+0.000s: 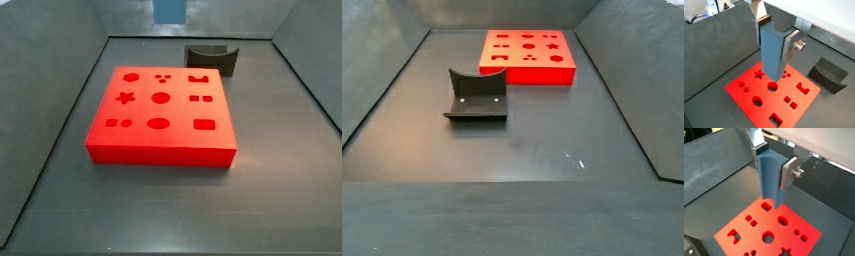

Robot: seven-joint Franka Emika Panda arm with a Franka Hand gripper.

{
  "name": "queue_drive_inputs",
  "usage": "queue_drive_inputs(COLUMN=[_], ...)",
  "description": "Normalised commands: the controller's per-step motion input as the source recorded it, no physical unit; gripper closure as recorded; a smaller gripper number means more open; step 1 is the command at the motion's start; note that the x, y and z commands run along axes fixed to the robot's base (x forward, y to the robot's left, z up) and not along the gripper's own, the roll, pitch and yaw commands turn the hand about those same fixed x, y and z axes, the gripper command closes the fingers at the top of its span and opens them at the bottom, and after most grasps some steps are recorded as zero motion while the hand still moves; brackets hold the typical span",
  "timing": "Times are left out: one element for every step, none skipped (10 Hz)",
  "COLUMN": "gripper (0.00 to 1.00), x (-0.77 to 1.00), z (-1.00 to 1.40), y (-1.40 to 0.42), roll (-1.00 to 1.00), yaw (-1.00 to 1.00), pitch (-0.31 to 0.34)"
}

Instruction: Insert the arch object.

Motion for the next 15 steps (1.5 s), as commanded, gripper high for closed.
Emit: queue_drive_inputs(gripper=[1.00, 1.00, 1.00, 1.00, 1.00, 1.00, 1.00, 1.00, 1.00, 1.00, 1.00, 1.00, 1.00, 1.00, 1.00], x=[0.51, 0.61, 0.69, 0.81, 0.82, 0.83, 0.46, 0.53, 0.57, 0.45, 0.35, 0.30, 0.22, 0.05, 0.00], z=[-0.17, -0.67, -0.86, -0.92, -0.93, -0.83, -0.56, -0.57, -0.63, -0.49, -0.47, -0.37, -0.30, -0.25, -0.23], y=[0.32, 0.71, 0.82, 0.80, 0.58, 0.28, 0.11, 0.11, 0.06, 0.17, 0.27, 0.27, 0.27, 0.21, 0.19], roll=[-0.11, -0.13, -0.13, -0.10, 0.00, 0.18, 0.34, 0.33, 0.30, 0.17, -0.06, -0.11, -0.07, -0.01, 0.00], yaw=[0.00, 0.00, 0.00, 0.00, 0.00, 0.00, 0.06, 0.02, 0.02, 0.04, 0.00, 0.00, 0.00, 0.00, 0.00], pitch=[0.099, 0.019, 0.000, 0.006, 0.000, 0.020, 0.000, 0.000, 0.000, 0.007, 0.000, 0.000, -0.010, 0.000, -0.006])
